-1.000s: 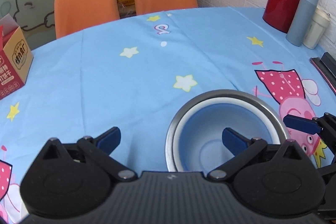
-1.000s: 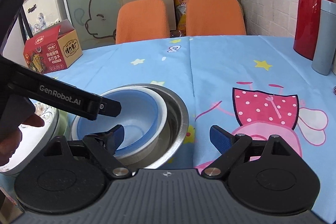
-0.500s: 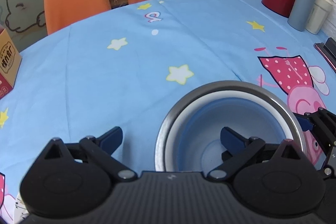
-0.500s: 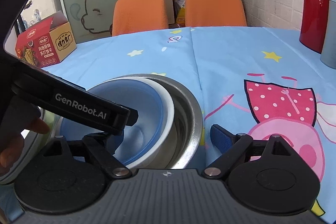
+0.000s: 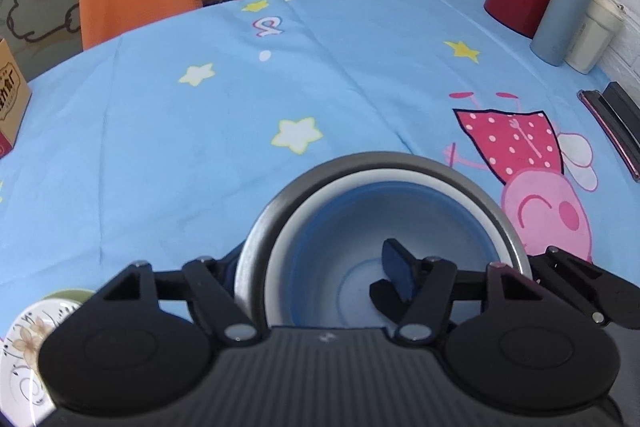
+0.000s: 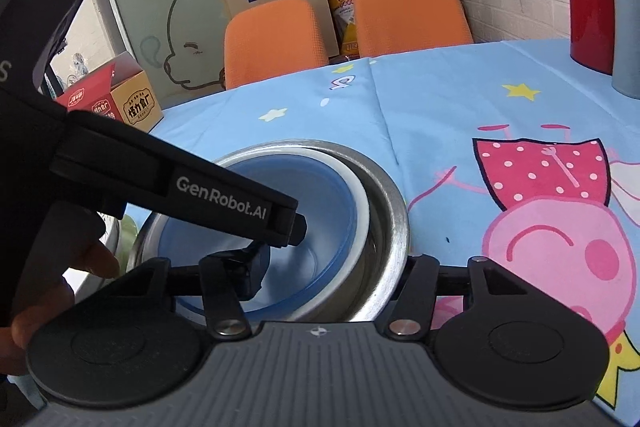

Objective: Organize plates and bowls

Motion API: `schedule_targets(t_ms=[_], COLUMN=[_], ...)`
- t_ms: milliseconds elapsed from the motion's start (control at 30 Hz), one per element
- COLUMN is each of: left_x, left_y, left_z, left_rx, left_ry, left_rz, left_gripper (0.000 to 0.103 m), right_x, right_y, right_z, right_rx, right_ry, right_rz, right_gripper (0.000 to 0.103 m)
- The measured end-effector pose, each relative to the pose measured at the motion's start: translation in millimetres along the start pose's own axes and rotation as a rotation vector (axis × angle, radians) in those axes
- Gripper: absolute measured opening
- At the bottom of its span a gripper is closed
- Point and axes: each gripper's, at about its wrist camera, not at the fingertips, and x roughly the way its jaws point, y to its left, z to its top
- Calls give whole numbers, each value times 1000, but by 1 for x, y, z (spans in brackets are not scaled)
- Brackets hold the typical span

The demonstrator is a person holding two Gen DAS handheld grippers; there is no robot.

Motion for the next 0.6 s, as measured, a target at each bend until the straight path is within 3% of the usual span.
schedule_targets(t_ms=[167,367,600], left_x=[-2,-28,-82], left_y=[-18,-29,17], left_z=[1,5,-7], left_rx=[3,-1,-69], left_ry=[2,-57,-147], left_rz=[-38,-82,30], left_gripper=[59,60,60], right_x=[-17,-45,-42], right_y=[-12,-10,43], right_z=[-1,10,27], right_rx=[31,-1,-105], right_ry=[-3,-52,-87], right_rz=[-31,-61,64], right_gripper=[92,94,98])
